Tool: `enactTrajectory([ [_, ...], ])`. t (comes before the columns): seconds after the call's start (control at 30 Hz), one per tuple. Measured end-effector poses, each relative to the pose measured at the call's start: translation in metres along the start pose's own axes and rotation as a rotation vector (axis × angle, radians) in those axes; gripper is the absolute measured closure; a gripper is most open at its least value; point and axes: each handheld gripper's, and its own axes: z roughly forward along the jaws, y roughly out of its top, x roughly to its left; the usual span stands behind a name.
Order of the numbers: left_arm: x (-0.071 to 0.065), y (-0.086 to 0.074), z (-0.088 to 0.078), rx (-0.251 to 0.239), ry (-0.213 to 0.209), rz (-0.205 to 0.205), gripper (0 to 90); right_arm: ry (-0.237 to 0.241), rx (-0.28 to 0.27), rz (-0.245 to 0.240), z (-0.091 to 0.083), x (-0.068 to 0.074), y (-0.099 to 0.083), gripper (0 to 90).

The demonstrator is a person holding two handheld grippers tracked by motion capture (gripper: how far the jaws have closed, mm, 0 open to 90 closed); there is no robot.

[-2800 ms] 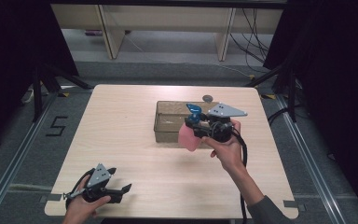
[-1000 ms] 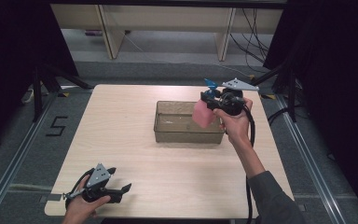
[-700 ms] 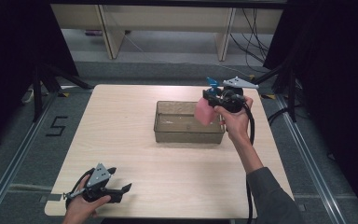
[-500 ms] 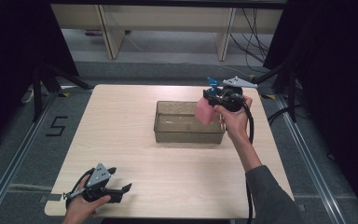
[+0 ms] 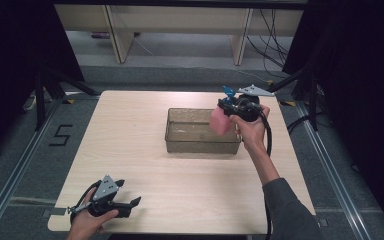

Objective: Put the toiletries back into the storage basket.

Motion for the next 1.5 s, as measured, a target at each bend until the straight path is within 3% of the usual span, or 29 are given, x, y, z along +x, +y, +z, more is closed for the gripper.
enactTrajectory([
  [0.13,0.0,-0.001,0.0,0.01,0.001,0.001,14.8,-0.001,0.0,0.014,0.0,0.0,-0.005,53.6],
  [0.2,0.0,0.0,0.0,0.006,-0.001,-0.004,14.8,-0.003,0.02,0.007,0.0,-0.002,-0.009,53.6],
  [0.43,-0.001,0.0,0.001,0.006,0.003,-0.007,14.8,-0.002,0.013,-0.009,0.003,-0.004,-0.018,53.6],
  [0.47,0.0,-0.001,0.0,0.014,-0.002,-0.003,14.8,-0.006,0.026,0.019,0.002,-0.003,-0.019,53.6],
  [0.53,0.0,-0.001,0.0,0.01,-0.002,-0.006,14.8,-0.011,0.024,0.005,0.003,-0.005,-0.022,53.6],
  [0.57,0.0,-0.001,0.0,0.01,-0.001,-0.008,14.8,-0.012,0.034,0.024,0.003,-0.004,-0.023,53.6],
  [0.6,0.0,0.0,0.001,0.008,-0.001,-0.008,14.8,-0.011,0.033,0.009,0.003,-0.005,-0.024,53.5],
  [0.67,0.0,-0.001,0.0,0.014,-0.002,-0.005,14.8,-0.008,0.031,0.03,0.004,-0.006,-0.028,53.5],
  [0.93,0.0,-0.001,0.001,0.013,-0.001,-0.003,14.8,-0.038,0.045,0.031,0.004,-0.009,-0.034,53.6],
  [1.0,0.0,0.0,0.001,0.013,-0.001,-0.005,14.8,-0.023,0.04,0.023,0.005,-0.011,-0.036,53.6],
  [1.03,0.0,-0.001,0.001,0.017,-0.001,-0.002,14.8,-0.03,0.053,0.052,0.004,-0.009,-0.038,53.6],
  [1.07,0.0,-0.001,0.0,0.02,0.001,0.005,14.8,-0.021,0.051,0.027,0.005,-0.012,-0.039,53.6],
  [1.13,0.0,0.0,0.0,0.017,0.002,0.002,14.8,-0.026,0.05,0.048,0.004,-0.01,-0.04,53.6],
  [1.3,0.0,-0.001,0.0,0.012,-0.001,-0.007,14.8,-0.018,0.052,0.044,0.004,-0.012,-0.044,53.6],
  [1.37,0.0,0.0,0.001,0.01,0.001,-0.007,14.8,-0.028,0.047,0.012,0.004,-0.013,-0.046,53.6],
  [1.4,0.0,-0.001,0.001,0.01,-0.001,-0.007,14.8,-0.017,0.052,0.037,0.003,-0.012,-0.047,53.6],
  [1.5,0.0,-0.001,0.0,0.012,-0.001,-0.007,14.8,-0.021,0.059,0.038,0.003,-0.012,-0.048,53.6],
])
